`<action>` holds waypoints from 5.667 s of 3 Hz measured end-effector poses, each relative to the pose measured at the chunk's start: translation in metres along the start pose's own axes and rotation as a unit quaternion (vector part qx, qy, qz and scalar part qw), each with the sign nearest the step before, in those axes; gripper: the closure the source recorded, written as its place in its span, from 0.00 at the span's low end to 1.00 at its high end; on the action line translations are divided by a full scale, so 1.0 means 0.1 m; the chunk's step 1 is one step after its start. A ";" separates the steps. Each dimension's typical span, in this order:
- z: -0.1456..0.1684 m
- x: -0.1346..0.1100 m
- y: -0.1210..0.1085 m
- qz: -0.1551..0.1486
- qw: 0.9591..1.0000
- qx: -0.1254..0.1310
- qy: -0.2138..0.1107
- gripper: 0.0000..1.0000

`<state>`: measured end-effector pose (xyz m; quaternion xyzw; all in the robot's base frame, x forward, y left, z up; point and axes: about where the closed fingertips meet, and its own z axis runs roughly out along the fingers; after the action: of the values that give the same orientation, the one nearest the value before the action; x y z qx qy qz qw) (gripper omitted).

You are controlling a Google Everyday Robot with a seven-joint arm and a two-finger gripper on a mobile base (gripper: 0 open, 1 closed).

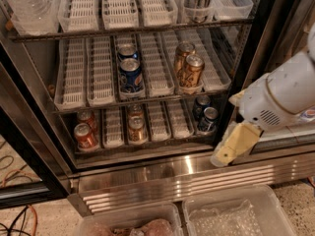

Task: Pick coke can from bottom shelf of fridge

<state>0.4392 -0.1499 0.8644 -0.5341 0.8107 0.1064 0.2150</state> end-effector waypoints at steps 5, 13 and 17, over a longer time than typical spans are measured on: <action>1.39 -0.25 0.49 -0.003 0.998 -0.037 -0.057 0.00; 3.13 -1.68 1.07 0.056 0.969 0.010 -0.239 0.00; 3.70 -2.16 1.05 0.045 0.952 0.055 -0.297 0.00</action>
Offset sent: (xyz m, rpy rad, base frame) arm 0.0104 0.0062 0.0008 0.0216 -0.0414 -0.0175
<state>0.5028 0.2188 0.6301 -0.4286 0.7379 0.2251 0.4702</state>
